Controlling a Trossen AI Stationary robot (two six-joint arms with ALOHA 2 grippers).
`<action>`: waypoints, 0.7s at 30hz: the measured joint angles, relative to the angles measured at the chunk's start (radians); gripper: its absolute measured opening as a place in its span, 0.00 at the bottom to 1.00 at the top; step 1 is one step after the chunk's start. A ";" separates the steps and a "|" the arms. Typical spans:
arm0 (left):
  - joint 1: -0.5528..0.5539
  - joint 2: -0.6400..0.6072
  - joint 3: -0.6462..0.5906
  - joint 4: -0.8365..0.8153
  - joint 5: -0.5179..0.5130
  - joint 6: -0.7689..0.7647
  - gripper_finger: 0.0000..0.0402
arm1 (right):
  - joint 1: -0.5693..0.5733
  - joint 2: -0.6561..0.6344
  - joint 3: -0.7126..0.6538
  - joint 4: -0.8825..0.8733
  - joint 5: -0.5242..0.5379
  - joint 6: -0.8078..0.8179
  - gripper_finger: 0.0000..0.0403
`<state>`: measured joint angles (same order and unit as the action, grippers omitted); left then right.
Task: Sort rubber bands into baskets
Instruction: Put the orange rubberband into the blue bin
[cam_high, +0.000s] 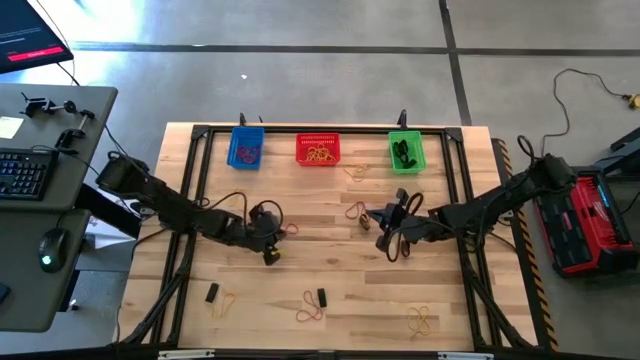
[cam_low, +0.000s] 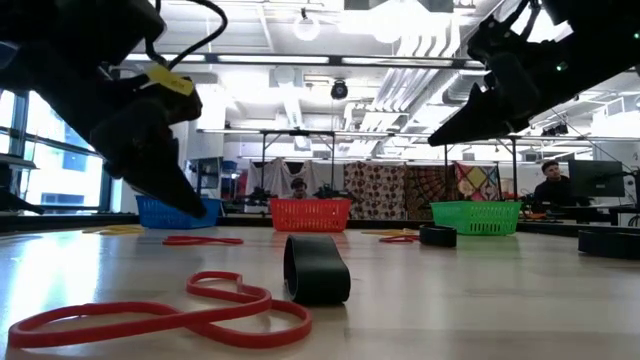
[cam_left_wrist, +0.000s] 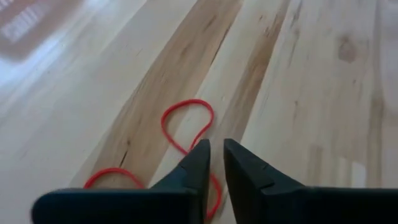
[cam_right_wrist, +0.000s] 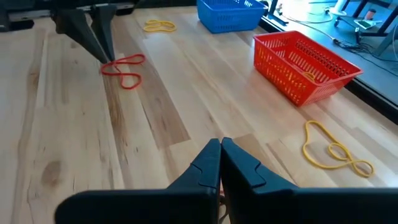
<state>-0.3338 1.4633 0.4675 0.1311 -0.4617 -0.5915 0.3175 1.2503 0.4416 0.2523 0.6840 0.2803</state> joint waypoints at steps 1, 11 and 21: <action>0.000 0.001 0.000 -0.003 -0.004 0.000 0.12 | 0.000 0.000 0.000 0.000 0.001 0.000 0.00; 0.000 0.004 0.000 -0.030 -0.101 0.000 0.27 | 0.000 0.000 0.000 0.000 0.001 0.008 0.00; 0.001 0.018 0.000 -0.024 -0.068 0.027 0.29 | 0.000 0.000 0.000 0.000 0.001 0.008 0.00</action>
<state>-0.3332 1.4812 0.4675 0.1075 -0.5299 -0.5648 0.3172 1.2507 0.4419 0.2523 0.6853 0.2886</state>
